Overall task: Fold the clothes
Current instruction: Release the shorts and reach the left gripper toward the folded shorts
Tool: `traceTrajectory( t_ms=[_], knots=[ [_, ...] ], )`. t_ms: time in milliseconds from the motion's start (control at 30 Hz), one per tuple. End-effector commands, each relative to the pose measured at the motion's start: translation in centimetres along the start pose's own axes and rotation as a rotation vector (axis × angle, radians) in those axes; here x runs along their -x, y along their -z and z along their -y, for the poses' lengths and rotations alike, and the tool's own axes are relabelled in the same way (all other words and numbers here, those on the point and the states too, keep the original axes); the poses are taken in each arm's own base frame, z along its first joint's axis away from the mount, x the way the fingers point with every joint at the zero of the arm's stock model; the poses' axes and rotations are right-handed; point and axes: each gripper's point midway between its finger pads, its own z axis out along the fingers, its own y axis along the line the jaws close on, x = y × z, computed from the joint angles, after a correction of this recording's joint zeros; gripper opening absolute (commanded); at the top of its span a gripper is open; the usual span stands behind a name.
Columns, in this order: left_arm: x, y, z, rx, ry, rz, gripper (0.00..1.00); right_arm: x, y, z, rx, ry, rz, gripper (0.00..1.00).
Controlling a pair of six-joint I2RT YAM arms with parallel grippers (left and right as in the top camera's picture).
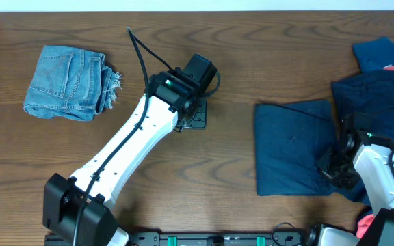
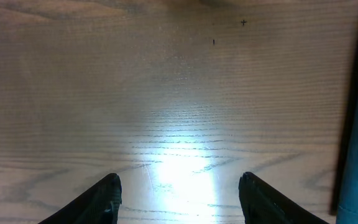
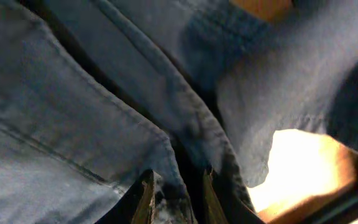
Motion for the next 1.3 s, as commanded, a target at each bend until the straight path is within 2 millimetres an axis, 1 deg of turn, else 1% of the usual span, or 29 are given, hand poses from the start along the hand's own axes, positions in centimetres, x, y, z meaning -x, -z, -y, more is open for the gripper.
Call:
traceTrajectory(
  t_ms=[0,67,167,200,267,367,433,467,533,567,667,700,767,833,900,933,1000,1067,1100,1167,1233,1267],
  knots=[
    [0.5,0.8,-0.2,-0.002,-0.003,0.030,0.62,1.4,1.7,-0.7,0.039,0.057,0.042,0.27],
    [0.5,0.8,-0.2,-0.002,-0.003,0.030,0.64,2.1,3.4,-1.4,0.074,0.090,0.062,0.29],
    [0.5,0.8,-0.2,-0.002,-0.003,0.030,0.66,3.2,6.8,-2.1,0.122,0.113,0.105,0.35],
    [0.5,0.8,-0.2,-0.002,-0.003,0.030,0.66,3.3,7.3,-2.2,0.128,0.112,0.112,0.36],
    [0.5,0.8,-0.2,-0.002,-0.003,0.030,0.67,3.7,8.9,-2.5,0.156,0.112,0.138,0.41],
    [0.5,0.8,-0.2,-0.002,-0.003,0.030,0.67,3.5,9.8,-3.5,0.225,0.116,0.138,0.45],
    [0.5,0.8,-0.2,-0.002,-0.003,0.030,0.68,3.2,9.9,-4.1,0.262,0.133,0.126,0.42],
    [0.5,0.8,-0.2,-0.002,-0.003,0.030,0.68,3.2,9.7,-4.5,0.279,0.151,0.123,0.42],
    [0.5,0.8,-0.2,-0.002,-0.003,0.031,0.68,2.9,9.0,-5.2,0.297,0.173,0.116,0.34],
    [0.6,0.8,-0.2,-0.003,-0.002,0.033,0.68,2.7,8.2,-5.5,0.297,0.182,0.112,0.30],
    [0.7,0.8,-0.1,-0.006,-0.001,0.039,0.68,1.6,5.4,-5.6,0.273,0.182,0.069,0.13],
    [0.8,0.8,-0.1,-0.007,-0.001,0.040,0.68,0.9,3.8,-5.1,0.251,0.151,0.035,0.07],
    [0.7,0.8,-0.1,-0.007,-0.001,0.039,0.68,-0.4,1.5,-3.6,0.180,0.082,-0.019,0.02],
    [0.7,0.8,-0.1,-0.011,-0.001,0.037,0.68,-1.4,-0.6,-1.3,0.067,0.014,-0.052,0.01],
    [0.7,0.8,0.0,-0.014,-0.001,0.036,0.69,-1.4,-1.6,0.7,-0.020,-0.042,-0.048,0.01],
    [0.7,0.8,0.0,-0.014,-0.001,0.037,0.69,-1.2,-1.8,1.2,-0.041,-0.064,-0.038,0.01],
    [0.8,0.8,0.1,-0.016,-0.001,0.039,0.72,-0.1,-1.8,1.1,-0.028,-0.091,-0.005,0.01],
    [0.9,0.8,0.1,-0.018,-0.001,0.043,0.73,1.1,-1.7,-0.3,0.051,-0.092,0.034,0.01],
    [0.9,0.8,0.1,-0.019,-0.001,0.045,0.73,1.8,-1.6,-1.5,0.113,-0.058,0.053,0.01],
    [0.9,0.8,0.1,-0.019,-0.001,0.046,0.74,2.5,-0.5,-5.0,0.299,0.072,0.065,0.02],
    [0.7,0.8,0.5,-0.039,-0.008,0.035,0.73,2.0,1.4,-8.0,0.469,0.201,0.041,0.03],
    [0.5,0.9,0.9,-0.063,-0.018,0.022,0.74,1.5,2.2,-8.6,0.510,0.224,0.016,0.03]
  ],
)
